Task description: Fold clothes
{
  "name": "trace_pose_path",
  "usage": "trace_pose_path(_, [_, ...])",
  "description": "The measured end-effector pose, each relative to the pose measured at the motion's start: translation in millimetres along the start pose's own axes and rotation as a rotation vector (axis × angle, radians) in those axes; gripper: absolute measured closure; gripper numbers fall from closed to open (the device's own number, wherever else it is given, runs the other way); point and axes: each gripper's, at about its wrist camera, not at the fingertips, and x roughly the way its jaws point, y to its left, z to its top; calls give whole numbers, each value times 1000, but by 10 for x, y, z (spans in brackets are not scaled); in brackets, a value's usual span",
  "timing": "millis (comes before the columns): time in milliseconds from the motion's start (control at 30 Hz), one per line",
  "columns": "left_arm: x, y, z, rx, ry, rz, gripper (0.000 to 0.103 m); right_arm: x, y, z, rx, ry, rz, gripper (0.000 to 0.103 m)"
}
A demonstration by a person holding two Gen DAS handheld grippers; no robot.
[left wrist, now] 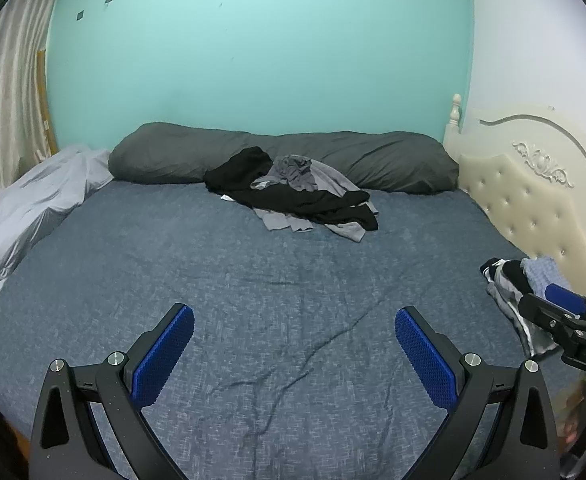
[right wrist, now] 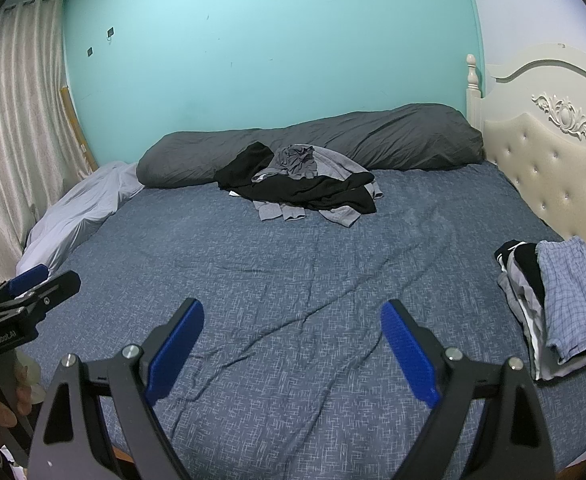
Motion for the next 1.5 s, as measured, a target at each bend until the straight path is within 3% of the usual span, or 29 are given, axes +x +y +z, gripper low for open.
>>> trace_pose_path(1500, [249,-16,149,0,15,39,1,59,10,77,-4,-3,-1,12])
